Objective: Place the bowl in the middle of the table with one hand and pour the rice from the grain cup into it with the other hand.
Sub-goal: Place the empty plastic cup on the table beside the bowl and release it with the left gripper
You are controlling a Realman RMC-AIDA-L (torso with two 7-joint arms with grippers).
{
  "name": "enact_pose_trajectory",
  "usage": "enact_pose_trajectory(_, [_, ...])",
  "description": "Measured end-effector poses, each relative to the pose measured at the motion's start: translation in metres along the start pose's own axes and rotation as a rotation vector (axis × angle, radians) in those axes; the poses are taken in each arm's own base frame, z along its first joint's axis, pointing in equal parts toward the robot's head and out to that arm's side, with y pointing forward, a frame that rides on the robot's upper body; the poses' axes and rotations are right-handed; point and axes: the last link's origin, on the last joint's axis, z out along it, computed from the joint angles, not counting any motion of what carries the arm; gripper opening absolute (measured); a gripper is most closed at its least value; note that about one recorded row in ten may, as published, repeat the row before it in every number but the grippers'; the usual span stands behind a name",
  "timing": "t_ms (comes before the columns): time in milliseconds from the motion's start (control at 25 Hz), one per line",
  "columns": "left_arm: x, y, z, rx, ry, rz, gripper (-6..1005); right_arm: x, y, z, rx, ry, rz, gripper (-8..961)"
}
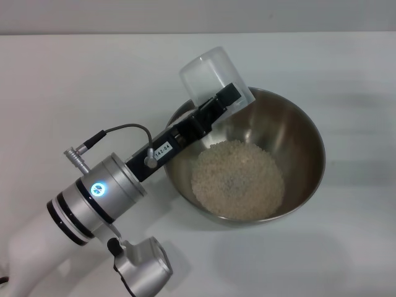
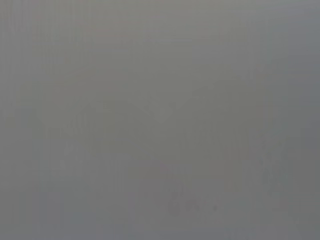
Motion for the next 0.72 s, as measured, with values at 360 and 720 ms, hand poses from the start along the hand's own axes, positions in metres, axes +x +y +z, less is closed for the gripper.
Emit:
enact_pose_trajectory(360, [-0.010,0.003,-0.008,-0.009,-0.148,-0.622,20,-0.001,0.004,0.003,-0.009,-0.006,0.005,542])
enact_pose_trajectory(720, [-0.046,0.041,-0.031,0.031,-0.552,-1.502,20,0.000,0.015,0.005,-0.033,-0.021,0.029,542])
